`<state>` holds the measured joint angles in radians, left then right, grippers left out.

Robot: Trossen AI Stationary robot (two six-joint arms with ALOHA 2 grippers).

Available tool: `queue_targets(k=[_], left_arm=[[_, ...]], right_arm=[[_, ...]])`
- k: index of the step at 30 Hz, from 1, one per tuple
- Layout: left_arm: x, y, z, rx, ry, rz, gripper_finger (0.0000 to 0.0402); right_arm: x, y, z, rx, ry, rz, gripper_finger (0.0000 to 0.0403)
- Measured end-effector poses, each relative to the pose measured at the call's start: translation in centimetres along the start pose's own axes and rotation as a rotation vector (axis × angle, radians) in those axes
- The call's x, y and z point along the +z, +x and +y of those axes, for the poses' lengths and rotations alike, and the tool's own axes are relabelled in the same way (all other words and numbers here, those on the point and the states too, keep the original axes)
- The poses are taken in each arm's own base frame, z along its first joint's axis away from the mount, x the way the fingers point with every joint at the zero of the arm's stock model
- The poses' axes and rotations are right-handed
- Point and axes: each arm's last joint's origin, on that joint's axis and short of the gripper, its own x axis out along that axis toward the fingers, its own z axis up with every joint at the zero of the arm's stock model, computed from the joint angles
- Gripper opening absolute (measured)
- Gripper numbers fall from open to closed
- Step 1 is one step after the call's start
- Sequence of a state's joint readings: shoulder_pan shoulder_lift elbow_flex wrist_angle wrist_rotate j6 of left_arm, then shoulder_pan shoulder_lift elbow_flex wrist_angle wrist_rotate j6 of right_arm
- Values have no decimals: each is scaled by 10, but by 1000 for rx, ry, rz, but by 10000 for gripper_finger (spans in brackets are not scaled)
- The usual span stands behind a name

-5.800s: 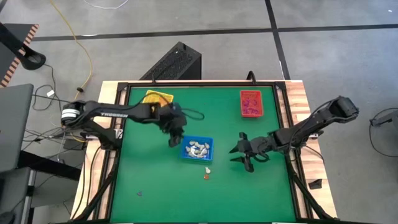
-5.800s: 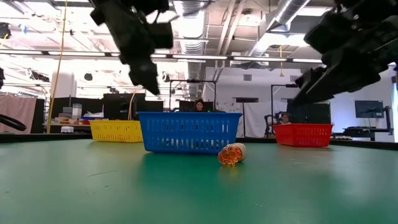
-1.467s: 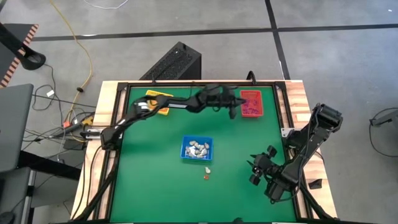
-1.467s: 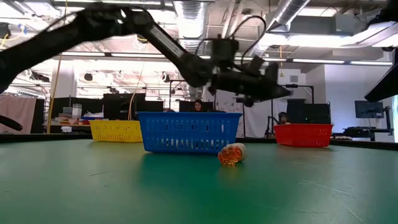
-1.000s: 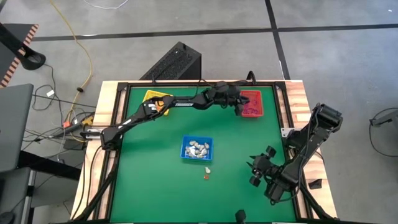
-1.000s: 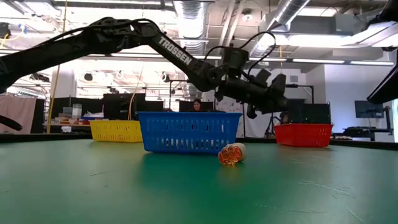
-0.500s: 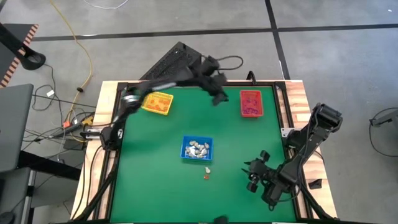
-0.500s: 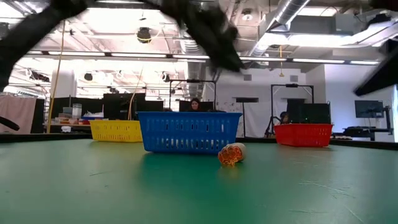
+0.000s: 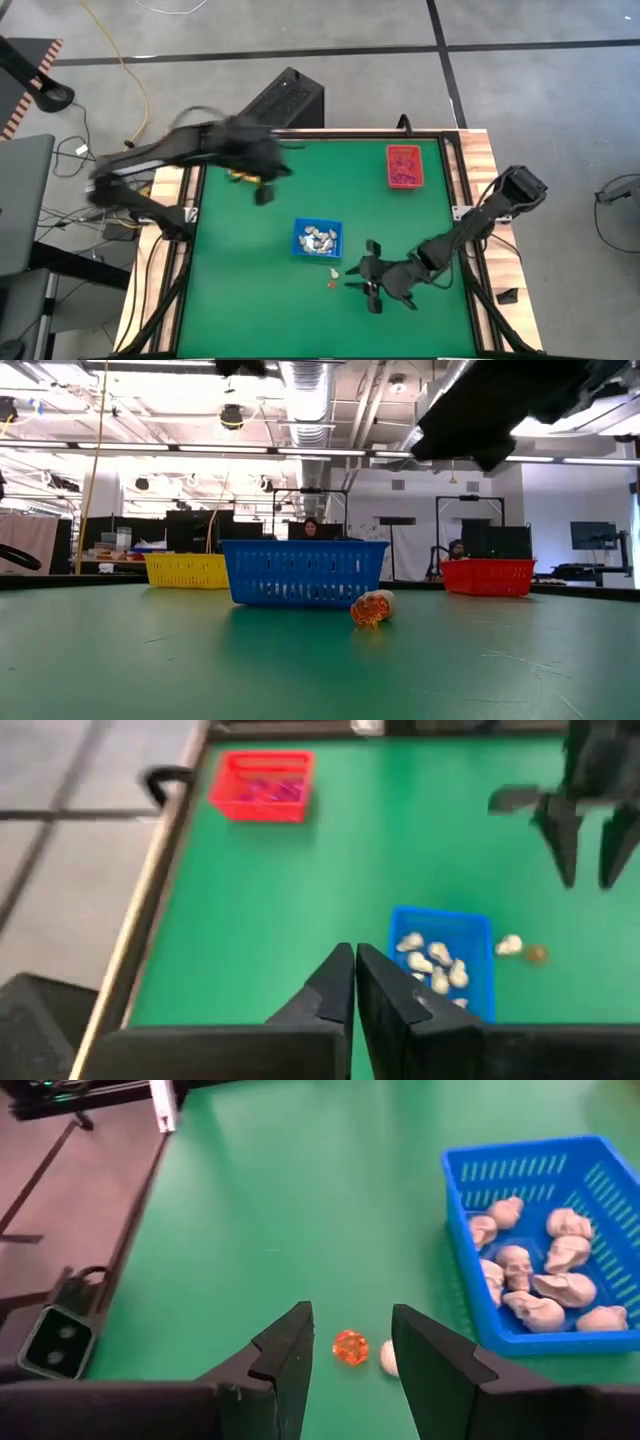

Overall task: Sort Halloween decoration
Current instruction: Put the orange pumpkin toy into the yellow bin

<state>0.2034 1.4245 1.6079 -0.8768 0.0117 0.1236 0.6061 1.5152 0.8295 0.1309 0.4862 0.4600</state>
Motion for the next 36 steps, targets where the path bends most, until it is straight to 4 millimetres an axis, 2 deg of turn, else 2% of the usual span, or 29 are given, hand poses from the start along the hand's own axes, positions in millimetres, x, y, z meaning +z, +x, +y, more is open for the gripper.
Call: queue_targets(k=[2, 5, 9, 13, 16, 19, 23, 27, 36], left_arm=[[-29, -11, -11, 26, -27, -45, 3], [-82, -1, -36, -10, -54, -107, 4], [-131, -17, -60, -126, -83, -503, 1], [-190, 5, -76, -206, -91, -695, 1], [-213, -3, -76, -228, -115, -943, 7], [-237, 0, -74, -187, -109, -1006, 14], [-244, -15, -68, -150, -152, -1140, 18], [-251, -11, -68, -140, -144, -1070, 18], [-250, -14, -67, -143, -144, -1083, 18]], right_arm=[[-1, 8, -3, 5, 25, 7, 169], [-9, 21, 0, 39, -26, 15, 175], [-18, 45, -1, 93, -58, 80, 196], [-24, 73, -7, 72, -107, 152, 223], [-27, 86, -5, 58, -200, 191, 236], [-29, 96, -3, 38, -277, 234, 239], [-33, 104, -2, 4, -328, 264, 239], [-34, 108, -5, -32, -322, 268, 239], [-31, 109, -9, -38, -269, 266, 212]])
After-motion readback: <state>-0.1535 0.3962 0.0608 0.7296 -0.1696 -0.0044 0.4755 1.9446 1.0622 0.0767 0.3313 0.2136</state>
